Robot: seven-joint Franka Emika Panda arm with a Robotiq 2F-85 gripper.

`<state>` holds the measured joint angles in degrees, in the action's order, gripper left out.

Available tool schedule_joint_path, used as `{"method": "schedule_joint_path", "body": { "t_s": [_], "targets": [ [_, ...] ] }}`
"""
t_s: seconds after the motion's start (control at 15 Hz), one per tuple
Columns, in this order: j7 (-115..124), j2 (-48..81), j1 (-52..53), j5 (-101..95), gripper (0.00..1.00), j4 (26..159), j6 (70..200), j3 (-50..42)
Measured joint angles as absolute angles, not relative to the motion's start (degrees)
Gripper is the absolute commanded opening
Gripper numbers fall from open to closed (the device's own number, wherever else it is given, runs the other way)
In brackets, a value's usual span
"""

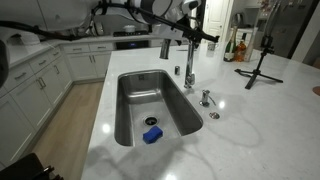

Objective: Move the faucet spout to the center

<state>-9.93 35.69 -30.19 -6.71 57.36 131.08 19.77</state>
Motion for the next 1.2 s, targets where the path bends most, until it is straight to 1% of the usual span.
{"method": "schedule_joint_path", "body": {
  "t_s": [0.2, 0.4, 1.2],
  "targets": [
    [-10.01, 34.89, -30.28, -4.36, 1.0, 56.99, 125.15, 22.39],
    [-10.01, 34.74, -30.18, -3.14, 1.0, 56.84, 122.35, 24.79],
    [-9.85, 35.56, -27.63, -3.1, 1.0, 57.87, 121.91, 28.35]
  ]
}}
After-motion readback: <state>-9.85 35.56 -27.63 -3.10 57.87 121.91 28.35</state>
